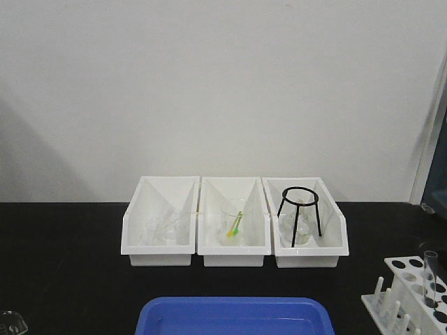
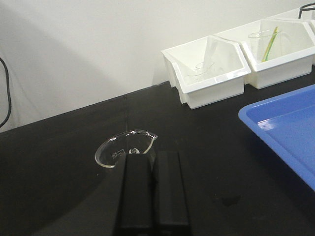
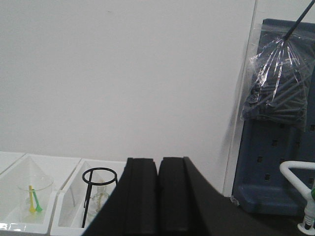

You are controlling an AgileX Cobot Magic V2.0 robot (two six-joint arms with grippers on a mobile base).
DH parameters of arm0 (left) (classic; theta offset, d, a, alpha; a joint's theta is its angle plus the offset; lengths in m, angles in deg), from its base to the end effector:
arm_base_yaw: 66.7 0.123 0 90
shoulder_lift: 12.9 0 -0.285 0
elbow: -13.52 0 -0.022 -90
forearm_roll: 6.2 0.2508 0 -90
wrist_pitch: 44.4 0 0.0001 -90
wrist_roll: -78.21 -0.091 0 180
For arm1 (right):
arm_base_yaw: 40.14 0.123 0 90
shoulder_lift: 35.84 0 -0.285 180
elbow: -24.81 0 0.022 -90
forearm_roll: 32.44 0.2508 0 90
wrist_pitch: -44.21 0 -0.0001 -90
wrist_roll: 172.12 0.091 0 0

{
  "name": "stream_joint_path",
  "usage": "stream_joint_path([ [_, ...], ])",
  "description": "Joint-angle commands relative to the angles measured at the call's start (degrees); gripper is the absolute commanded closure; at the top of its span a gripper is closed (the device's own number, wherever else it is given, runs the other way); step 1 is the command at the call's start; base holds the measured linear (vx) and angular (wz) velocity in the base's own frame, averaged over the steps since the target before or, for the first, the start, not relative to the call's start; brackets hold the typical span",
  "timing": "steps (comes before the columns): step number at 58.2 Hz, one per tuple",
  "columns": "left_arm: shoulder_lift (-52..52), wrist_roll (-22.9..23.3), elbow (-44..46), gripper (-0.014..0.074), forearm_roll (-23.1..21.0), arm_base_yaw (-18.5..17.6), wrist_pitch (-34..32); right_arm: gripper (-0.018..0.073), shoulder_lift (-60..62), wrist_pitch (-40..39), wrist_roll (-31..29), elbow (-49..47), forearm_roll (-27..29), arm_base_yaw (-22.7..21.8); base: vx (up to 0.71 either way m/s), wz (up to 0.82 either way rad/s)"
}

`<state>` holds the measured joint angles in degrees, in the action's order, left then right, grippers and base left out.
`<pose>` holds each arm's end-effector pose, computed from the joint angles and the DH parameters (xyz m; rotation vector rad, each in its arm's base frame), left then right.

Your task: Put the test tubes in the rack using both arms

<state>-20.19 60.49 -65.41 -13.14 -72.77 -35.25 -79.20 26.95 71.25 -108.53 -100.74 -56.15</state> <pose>0.0562 -0.0077 0.1891 0.2594 1.6432 0.0475 0.1324 -0.0120 0.3505 -0.0753 1.4598 -0.0815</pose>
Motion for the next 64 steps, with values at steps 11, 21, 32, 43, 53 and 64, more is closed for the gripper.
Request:
stream_joint_path([
  [11, 1.1, 0.4, -1.6, 0.0617, -0.1, 0.1, -4.4, 0.0567, 0.1, -1.5, -0.2, -1.7, 0.8, -0.1, 0.00, 0.00],
  [21, 1.1, 0.4, -1.6, 0.0617, -0.1, 0.1, -4.3, 0.0567, 0.1, -1.5, -0.2, -1.7, 0.8, -0.1, 0.00, 0.00],
  [32, 1.1, 0.4, -1.6, 0.0617, -0.1, 0.1, -4.3, 0.0567, 0.1, -1.5, -0.2, -1.7, 0.8, -0.1, 0.00, 0.00],
  [43, 1.1, 0.4, -1.6, 0.0617, -0.1, 0.1, -4.3, 0.0567, 0.1, -0.9, -0.6, -1.7, 0.9, -0.1, 0.00, 0.00],
  [53, 1.1, 0.4, -1.6, 0.0617, -0.1, 0.1, -4.3, 0.0567, 0.6, -0.7, -6.2, -0.4, 8.9, 0.0, 0.00, 0.00],
  [64, 1.1, 0.4, -1.6, 0.0617, -0.1, 0.1, -4.3, 0.0567, 5.6, 3.5, -34.6, 7.4, 33.0, 8.5, 0.00, 0.00],
])
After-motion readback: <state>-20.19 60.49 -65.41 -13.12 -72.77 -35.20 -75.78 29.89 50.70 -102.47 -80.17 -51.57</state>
